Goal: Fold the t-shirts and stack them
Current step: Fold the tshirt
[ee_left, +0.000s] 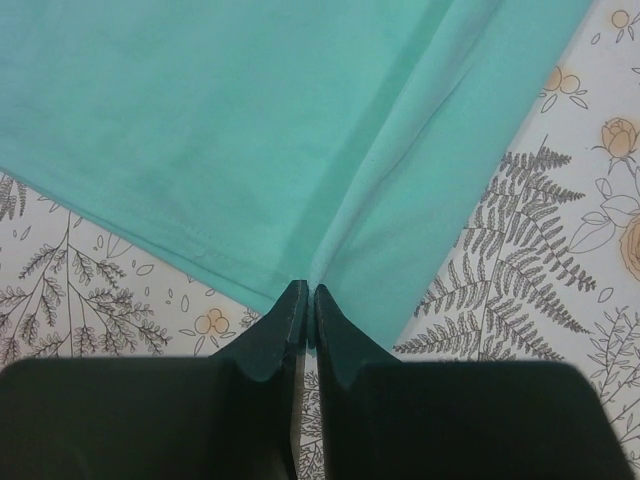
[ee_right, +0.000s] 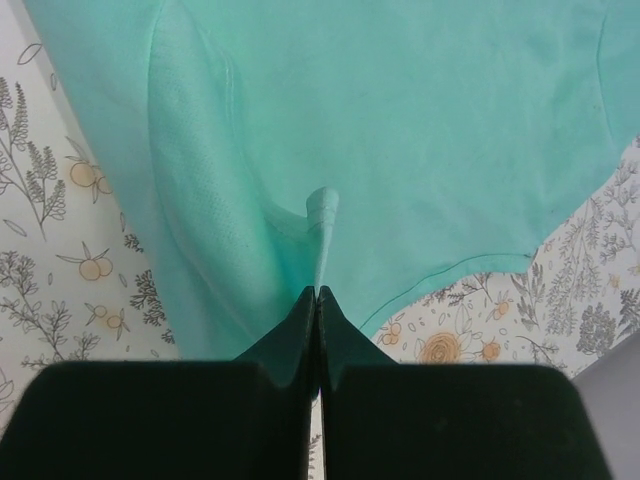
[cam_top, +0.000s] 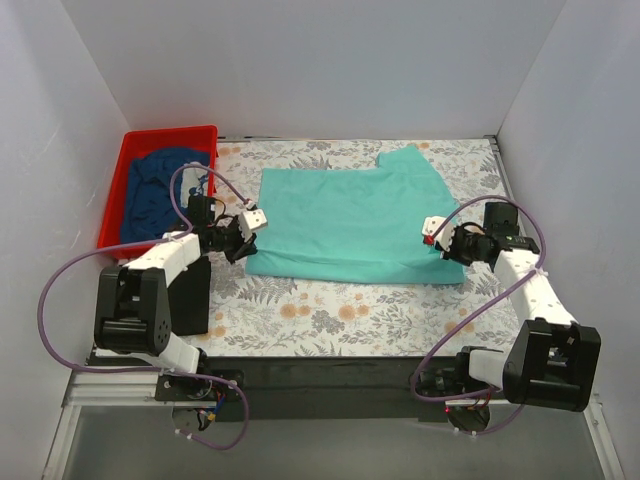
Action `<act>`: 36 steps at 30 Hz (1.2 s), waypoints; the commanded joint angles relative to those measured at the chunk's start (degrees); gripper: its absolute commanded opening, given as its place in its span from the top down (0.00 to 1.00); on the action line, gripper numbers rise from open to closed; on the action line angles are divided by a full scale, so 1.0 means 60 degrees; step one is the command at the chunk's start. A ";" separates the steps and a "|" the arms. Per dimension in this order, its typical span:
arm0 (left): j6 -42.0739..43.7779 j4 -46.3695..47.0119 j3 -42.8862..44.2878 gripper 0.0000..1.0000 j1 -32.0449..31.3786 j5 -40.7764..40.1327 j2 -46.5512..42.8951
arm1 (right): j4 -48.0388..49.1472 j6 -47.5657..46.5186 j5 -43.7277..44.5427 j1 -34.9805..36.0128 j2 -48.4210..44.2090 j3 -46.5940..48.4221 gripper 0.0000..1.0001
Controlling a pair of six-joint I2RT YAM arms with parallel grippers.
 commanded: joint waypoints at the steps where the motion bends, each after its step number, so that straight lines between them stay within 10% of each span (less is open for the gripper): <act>1: -0.0143 0.0440 0.0108 1.00 0.0005 -0.0097 -0.0060 | 0.1083 0.0523 -0.0117 0.0016 -0.0036 0.0039 0.99; 12: -0.0800 0.2154 -0.0611 1.00 0.0006 -0.0610 0.0203 | 0.3822 0.0935 -0.0072 -0.0072 -0.0037 -0.1148 0.99; 36: -0.1095 0.2228 -0.0289 1.00 -0.0009 -0.0829 0.0965 | 0.4073 0.0407 -0.0161 -0.0072 0.1809 -0.0255 0.99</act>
